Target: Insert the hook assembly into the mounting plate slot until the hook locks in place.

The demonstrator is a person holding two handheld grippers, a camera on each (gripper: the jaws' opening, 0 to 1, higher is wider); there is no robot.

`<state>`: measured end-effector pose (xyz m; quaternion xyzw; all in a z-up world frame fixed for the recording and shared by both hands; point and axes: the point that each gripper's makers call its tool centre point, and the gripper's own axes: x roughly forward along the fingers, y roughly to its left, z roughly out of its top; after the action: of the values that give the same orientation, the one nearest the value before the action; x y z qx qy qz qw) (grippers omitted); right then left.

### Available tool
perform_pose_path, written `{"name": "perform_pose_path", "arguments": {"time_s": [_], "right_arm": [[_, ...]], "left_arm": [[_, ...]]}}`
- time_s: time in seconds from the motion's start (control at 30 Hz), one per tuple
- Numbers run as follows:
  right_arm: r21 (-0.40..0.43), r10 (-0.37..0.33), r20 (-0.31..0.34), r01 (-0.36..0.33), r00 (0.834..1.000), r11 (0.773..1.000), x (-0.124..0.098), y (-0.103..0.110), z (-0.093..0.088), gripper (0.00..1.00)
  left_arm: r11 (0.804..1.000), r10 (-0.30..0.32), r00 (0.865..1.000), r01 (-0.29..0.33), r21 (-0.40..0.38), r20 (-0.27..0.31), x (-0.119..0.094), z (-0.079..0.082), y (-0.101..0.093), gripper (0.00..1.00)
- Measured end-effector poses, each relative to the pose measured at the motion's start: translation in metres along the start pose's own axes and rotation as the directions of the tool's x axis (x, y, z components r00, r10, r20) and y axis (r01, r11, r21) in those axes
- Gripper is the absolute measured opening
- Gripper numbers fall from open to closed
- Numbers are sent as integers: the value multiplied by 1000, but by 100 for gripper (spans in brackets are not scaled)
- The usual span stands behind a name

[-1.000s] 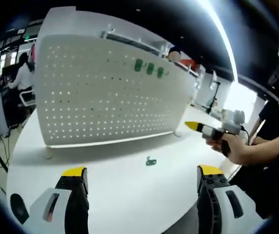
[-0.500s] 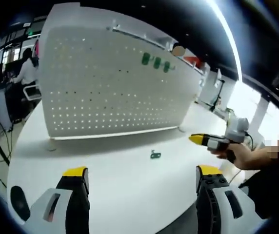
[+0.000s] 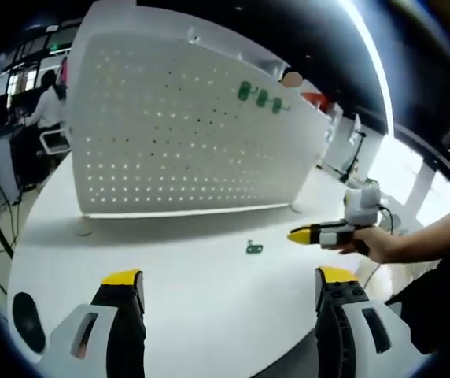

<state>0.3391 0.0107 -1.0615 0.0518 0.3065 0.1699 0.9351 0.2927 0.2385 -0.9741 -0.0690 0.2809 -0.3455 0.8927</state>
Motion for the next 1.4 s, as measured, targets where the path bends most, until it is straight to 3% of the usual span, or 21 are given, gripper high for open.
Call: {"name": "perform_pose_path", "arguments": {"time_s": [0.33, 0.57, 0.77, 0.9, 0.93, 0.97, 1.0, 1.07, 1.13, 1.17, 1.2, 1.23, 1.3, 1.33, 1.4], "right_arm": [[36, 46, -123, -42, 991, 998, 49, 1, -2, 17], [55, 33, -233, -21, 972, 998, 74, -10, -10, 12], [104, 34, -328, 0, 944, 995, 85, -15, -23, 12], [59, 28, -362, -8, 932, 998, 92, -12, -25, 12], [21, 25, -391, -18, 920, 1000, 91, -11, -28, 12], [-11, 26, -382, -33, 924, 999, 94, -10, -25, 12], [-41, 19, -400, -39, 916, 998, 94, -9, -26, 12], [-142, 10, -426, -77, 905, 987, 96, -4, -26, 12], [-272, -21, -465, -121, 885, 955, 96, -2, -28, 12], [-330, -32, -481, -148, 876, 933, 96, -1, -28, 12], [-408, -56, -503, -180, 863, 895, 96, 0, -30, 12], [-433, -52, -503, -199, 863, 879, 97, 3, -29, 11], [-465, -71, -525, -216, 848, 858, 98, 6, -31, 8], [-497, -75, -532, -240, 843, 834, 99, 8, -31, 6], [-499, -74, -535, -244, 842, 832, 99, 14, -35, 2]], "left_arm": [[1000, 13, 1000, -13, -22, -3, -1, -3, 10, 91], [999, 23, 1000, -23, -39, -2, -1, -5, 16, 91], [998, 28, 1000, -28, -49, 0, -1, -6, 20, 90], [998, 32, 999, -32, -55, -1, -2, -8, 23, 90], [998, 32, 999, -32, -55, -2, -2, -8, 23, 89], [998, 32, 999, -33, -56, -3, -2, -8, 23, 89], [998, 32, 999, -32, -57, -2, -2, -9, 23, 89], [998, 32, 999, -32, -61, -1, -1, -9, 24, 89], [998, 30, 1000, -30, -63, -3, -1, -9, 24, 88], [998, 29, 1000, -29, -63, -3, -1, -9, 24, 88], [998, 27, 1000, -27, -63, -1, 0, -9, 24, 88], [998, 26, 1000, -26, -62, 0, 0, -9, 24, 88], [998, 23, 1000, -23, -61, -2, 1, -9, 23, 88], [998, 22, 1000, -22, -61, -3, 1, -9, 23, 88], [998, 18, 1000, -18, -60, -2, 2, -9, 22, 88]]}}
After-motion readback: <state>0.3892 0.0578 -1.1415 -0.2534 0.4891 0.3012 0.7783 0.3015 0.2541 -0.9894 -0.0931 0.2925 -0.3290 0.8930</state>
